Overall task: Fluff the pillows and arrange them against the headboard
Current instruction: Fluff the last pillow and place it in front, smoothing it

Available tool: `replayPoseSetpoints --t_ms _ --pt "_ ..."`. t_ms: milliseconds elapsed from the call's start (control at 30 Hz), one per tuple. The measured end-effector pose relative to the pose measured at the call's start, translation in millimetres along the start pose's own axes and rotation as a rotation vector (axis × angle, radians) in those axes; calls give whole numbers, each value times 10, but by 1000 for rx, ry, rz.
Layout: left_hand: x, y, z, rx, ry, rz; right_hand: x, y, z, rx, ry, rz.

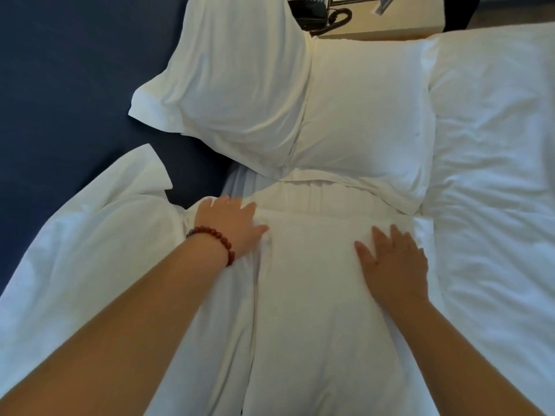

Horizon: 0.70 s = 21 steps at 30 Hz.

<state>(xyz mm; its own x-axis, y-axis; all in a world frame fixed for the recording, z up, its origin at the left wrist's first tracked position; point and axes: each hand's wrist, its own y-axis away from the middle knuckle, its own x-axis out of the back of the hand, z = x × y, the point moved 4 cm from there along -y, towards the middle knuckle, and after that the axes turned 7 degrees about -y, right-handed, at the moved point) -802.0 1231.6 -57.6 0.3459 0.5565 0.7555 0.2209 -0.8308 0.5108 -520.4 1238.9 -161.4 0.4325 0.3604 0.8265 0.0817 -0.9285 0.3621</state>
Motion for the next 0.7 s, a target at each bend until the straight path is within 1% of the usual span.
replayPoseSetpoints --t_ms 67,133,167,200,233,300,367,400,467,500,567,633,700 --pt "-72 290 187 30 63 31 -70 374 -269 178 -18 77" --pt "-253 483 166 190 82 1 -279 801 -484 364 -17 63" --pt "-329 518 118 251 76 8 -384 956 -520 410 1 45" --pt "-368 510 78 271 58 54 -465 1034 -518 415 7 32" --pt "-379 466 63 250 47 117 -515 1046 -495 409 0 37" --pt "-368 401 81 164 34 216 -546 996 -480 414 -4 86" --pt "-355 328 133 73 34 274 -541 968 -512 413 -1 85" --pt "-348 311 141 54 58 268 -557 989 -514 402 -12 73" --pt "-308 308 152 71 94 286 -625 1159 -460 383 -43 53" --pt "-262 355 192 80 107 339 -688 1310 -404 398 -40 36" --pt "-219 568 364 114 230 417 -848 1668 -265 490 4 -5" --pt "-377 878 615 120 345 387 -961 1943 -118 584 41 -35" --pt "-727 1167 839 75 321 315 -927 2004 3 616 38 -17"
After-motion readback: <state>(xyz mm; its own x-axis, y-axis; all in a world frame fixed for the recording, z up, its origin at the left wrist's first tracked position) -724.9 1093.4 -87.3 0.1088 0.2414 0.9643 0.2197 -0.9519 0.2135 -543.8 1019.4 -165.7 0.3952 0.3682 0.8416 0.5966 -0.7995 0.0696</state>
